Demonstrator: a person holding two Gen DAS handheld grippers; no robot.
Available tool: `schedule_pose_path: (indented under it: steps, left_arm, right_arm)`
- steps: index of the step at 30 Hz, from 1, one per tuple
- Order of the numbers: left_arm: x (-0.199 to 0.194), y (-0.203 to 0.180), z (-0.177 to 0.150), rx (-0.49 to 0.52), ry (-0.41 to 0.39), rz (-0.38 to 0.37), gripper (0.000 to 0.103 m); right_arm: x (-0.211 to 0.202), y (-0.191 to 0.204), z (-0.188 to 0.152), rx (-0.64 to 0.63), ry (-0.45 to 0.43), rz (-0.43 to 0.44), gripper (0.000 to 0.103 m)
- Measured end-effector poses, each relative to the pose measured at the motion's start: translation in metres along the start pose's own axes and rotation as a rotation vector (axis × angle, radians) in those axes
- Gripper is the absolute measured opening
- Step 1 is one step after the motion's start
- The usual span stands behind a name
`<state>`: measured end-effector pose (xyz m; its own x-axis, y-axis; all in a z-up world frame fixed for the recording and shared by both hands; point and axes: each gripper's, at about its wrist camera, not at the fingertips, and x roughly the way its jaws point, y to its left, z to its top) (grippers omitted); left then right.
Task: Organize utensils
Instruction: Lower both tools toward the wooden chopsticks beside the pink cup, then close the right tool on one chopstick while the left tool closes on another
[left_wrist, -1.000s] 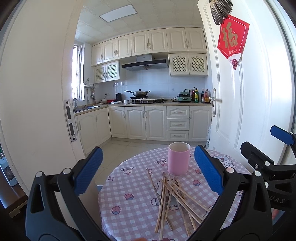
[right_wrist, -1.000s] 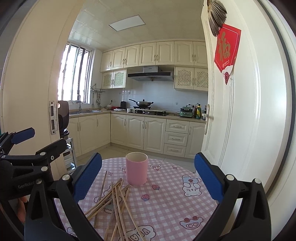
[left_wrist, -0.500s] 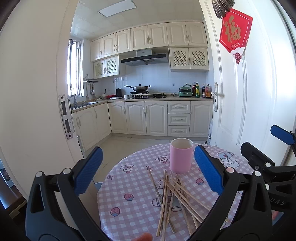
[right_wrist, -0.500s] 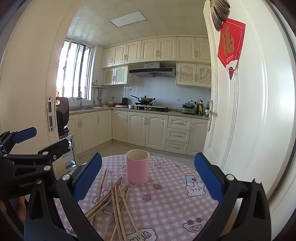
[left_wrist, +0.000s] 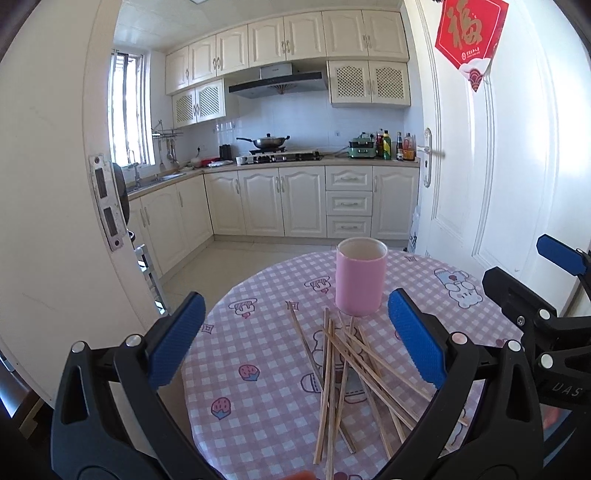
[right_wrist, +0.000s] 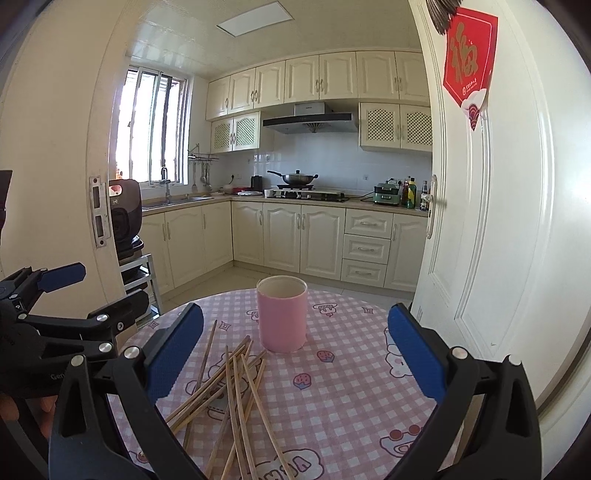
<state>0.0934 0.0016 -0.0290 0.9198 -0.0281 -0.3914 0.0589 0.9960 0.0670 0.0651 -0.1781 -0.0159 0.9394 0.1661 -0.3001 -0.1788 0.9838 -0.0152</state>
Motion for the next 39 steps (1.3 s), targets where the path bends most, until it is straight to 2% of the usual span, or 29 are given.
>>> schedule_pose_path:
  steps: [5, 9, 13, 15, 18, 20, 22, 28, 31, 34, 36, 38, 39]
  left_arm:
    - [0.032, 0.016, -0.01, -0.049, 0.143, -0.03, 0.097]
    - [0.058, 0.026, -0.023, -0.077, 0.254, -0.057, 0.096]
    - [0.082, 0.029, -0.038, -0.073, 0.353, -0.114, 0.09]
    - [0.093, 0.028, -0.049, -0.064, 0.413, -0.135, 0.079]
    - [0.109, 0.026, -0.064, -0.062, 0.481, -0.17, 0.06]
    - [0.117, 0.026, -0.071, -0.07, 0.521, -0.208, 0.043]
    - [0.123, 0.024, -0.077, -0.078, 0.549, -0.231, 0.036]
    - [0.129, 0.02, -0.077, -0.09, 0.566, -0.284, 0.036]
    - [0.133, 0.012, -0.072, -0.077, 0.561, -0.282, 0.036]
    - [0.136, 0.005, -0.068, -0.114, 0.575, -0.309, 0.036]
    - [0.138, -0.005, -0.066, -0.104, 0.592, -0.302, 0.036]
    - [0.143, -0.015, -0.065, -0.092, 0.606, -0.276, 0.036]
    - [0.145, -0.018, -0.066, -0.097, 0.615, -0.272, 0.036]
  right_arm:
    - [0.023, -0.007, -0.012, 0.02, 0.089, 0.029, 0.096]
    - [0.047, -0.012, -0.027, 0.053, 0.192, 0.081, 0.096]
    - [0.069, -0.01, -0.043, 0.03, 0.288, 0.099, 0.093]
    - [0.078, -0.009, -0.05, 0.022, 0.332, 0.114, 0.081]
    - [0.09, -0.008, -0.059, 0.006, 0.391, 0.148, 0.071]
    - [0.097, -0.007, -0.064, -0.004, 0.431, 0.174, 0.063]
    - [0.105, -0.006, -0.069, -0.016, 0.46, 0.188, 0.056]
    - [0.119, -0.004, -0.08, -0.032, 0.529, 0.248, 0.044]
    - [0.13, 0.0, -0.086, -0.063, 0.57, 0.254, 0.037]
    - [0.138, 0.003, -0.092, -0.093, 0.614, 0.273, 0.029]
    - [0.142, 0.004, -0.095, -0.113, 0.625, 0.262, 0.015]
    - [0.142, -0.001, -0.093, -0.101, 0.622, 0.261, 0.006]
    - [0.141, -0.004, -0.092, -0.093, 0.62, 0.263, 0.005]
